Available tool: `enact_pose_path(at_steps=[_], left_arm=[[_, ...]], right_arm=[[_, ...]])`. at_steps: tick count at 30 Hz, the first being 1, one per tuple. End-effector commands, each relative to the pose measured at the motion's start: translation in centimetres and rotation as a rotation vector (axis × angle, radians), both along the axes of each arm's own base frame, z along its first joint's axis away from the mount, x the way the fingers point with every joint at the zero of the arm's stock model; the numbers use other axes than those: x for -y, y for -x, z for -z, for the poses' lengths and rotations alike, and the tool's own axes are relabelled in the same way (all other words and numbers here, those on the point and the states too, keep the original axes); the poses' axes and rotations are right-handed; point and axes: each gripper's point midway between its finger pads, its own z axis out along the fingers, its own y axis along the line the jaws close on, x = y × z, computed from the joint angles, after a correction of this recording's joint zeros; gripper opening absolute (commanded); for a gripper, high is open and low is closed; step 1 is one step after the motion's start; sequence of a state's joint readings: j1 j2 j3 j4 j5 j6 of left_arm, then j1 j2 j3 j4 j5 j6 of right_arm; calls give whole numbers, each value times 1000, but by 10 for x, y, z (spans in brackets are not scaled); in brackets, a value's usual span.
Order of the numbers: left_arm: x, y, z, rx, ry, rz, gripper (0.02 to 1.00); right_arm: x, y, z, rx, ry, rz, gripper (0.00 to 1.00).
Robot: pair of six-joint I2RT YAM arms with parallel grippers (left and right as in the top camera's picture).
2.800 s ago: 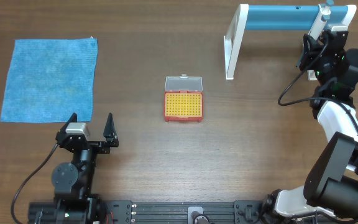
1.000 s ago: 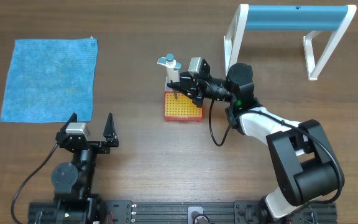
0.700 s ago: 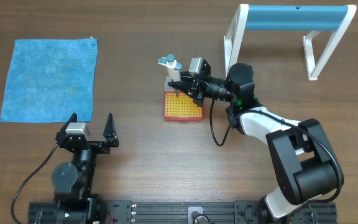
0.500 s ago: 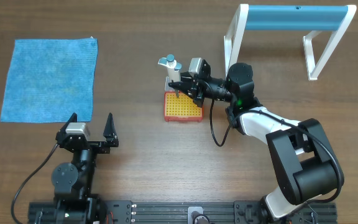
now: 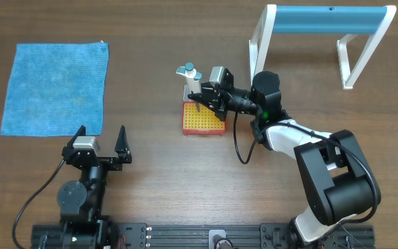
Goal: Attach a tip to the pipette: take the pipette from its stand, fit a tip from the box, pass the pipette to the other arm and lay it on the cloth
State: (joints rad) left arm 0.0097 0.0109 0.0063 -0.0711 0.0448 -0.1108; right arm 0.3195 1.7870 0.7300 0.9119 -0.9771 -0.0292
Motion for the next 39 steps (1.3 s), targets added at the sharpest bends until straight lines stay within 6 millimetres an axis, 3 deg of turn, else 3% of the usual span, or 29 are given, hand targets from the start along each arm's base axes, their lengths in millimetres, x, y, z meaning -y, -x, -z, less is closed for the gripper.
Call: enact_pose_path(at_steps=[1,8,20,25,29,33,36,39], left_arm=[[-1,0,1,-2,4,-7,998],[-1,0,1,-2,4,-7,998],[-1,0,1,-2,5,-7,998],[-1,0,1,-2,4,-7,998],[-1,0,1,-2,4,-7,998],[-1,0,1,-2,4,-7,998],[-1,0,1,-2,4,-7,998],[-1,0,1,-2,4,-7,998]], right_arm=[[3,-5,5,22,16,26,77],[4,-3,17,-21,45,26,75],[4,-3,16,-19,44,25,77],[6,1,-17,60,17,27,77],[9,10,-64,152,-29,30,75],[9,11,-99,170,-78,32,75],[6,6,-138,163,-121,30,75],[-3,0,-153,82,-93,16,75]])
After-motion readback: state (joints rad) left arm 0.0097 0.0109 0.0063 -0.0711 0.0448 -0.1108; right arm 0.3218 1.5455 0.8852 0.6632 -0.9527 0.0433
